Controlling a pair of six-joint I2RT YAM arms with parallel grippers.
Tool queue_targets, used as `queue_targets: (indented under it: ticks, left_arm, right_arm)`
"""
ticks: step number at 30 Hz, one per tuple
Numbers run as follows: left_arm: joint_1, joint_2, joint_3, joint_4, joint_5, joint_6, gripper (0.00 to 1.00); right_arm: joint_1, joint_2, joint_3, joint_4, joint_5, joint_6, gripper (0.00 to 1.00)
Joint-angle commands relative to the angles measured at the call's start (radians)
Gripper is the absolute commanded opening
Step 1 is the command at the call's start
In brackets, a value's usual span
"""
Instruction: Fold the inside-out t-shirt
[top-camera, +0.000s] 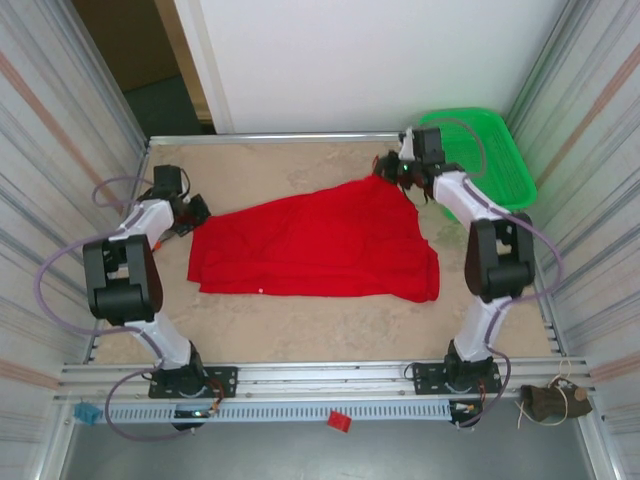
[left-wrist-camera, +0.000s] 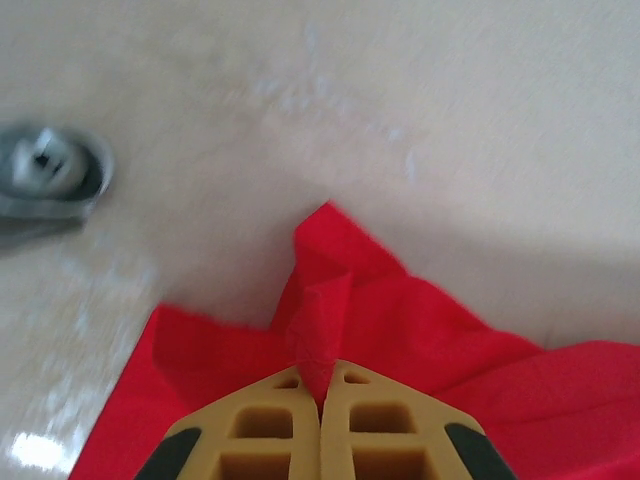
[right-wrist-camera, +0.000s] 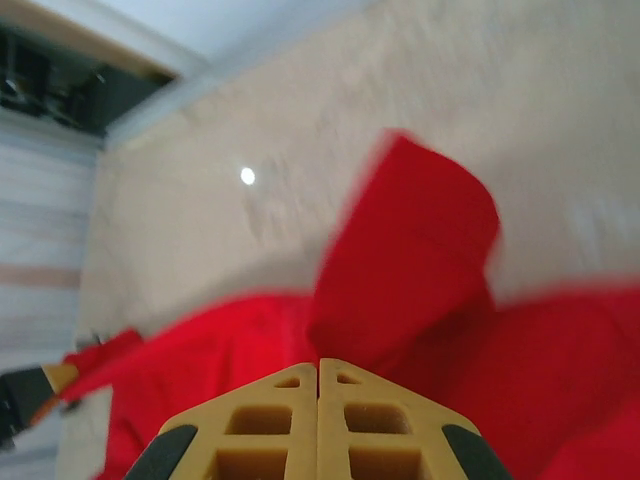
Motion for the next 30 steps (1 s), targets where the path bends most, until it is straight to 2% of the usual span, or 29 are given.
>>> queue_targets:
  ticks: [1, 6, 17, 25, 28, 29, 30]
  left_arm:
    - [0.028, -0.083, -0.059, 0.035, 0.003, -0.039, 0.00]
    - [0.048, -0.111, -0.111, 0.052, 0.016, -0.050, 0.00]
    - [0.066, -0.200, -0.205, 0.077, 0.032, -0.098, 0.00]
    - [0.086, -0.230, -0.282, 0.098, 0.035, -0.121, 0.00]
    - [0.088, -0.220, -0.294, 0.102, 0.035, -0.122, 0.06]
    - [0.088, -0.212, -0.296, 0.102, 0.037, -0.123, 0.11]
    - [0.088, -0.204, -0.297, 0.104, 0.042, -0.124, 0.16]
  right_arm:
    - [0.031, -0.180, -0.123, 0.036, 0.045, -0.005, 0.00]
    - [0.066, -0.355, -0.298, 0.018, 0.135, -0.008, 0.00]
    - [0.089, -0.603, -0.497, -0.098, 0.264, -0.004, 0.00]
    - [0.094, -0.781, -0.631, -0.177, 0.305, 0.027, 0.00]
    - [0.102, -0.797, -0.694, -0.171, 0.315, 0.053, 0.00]
    - [0.107, -0.796, -0.718, -0.164, 0.319, 0.061, 0.06]
    - [0.111, -0.796, -0.733, -0.163, 0.326, 0.066, 0.21]
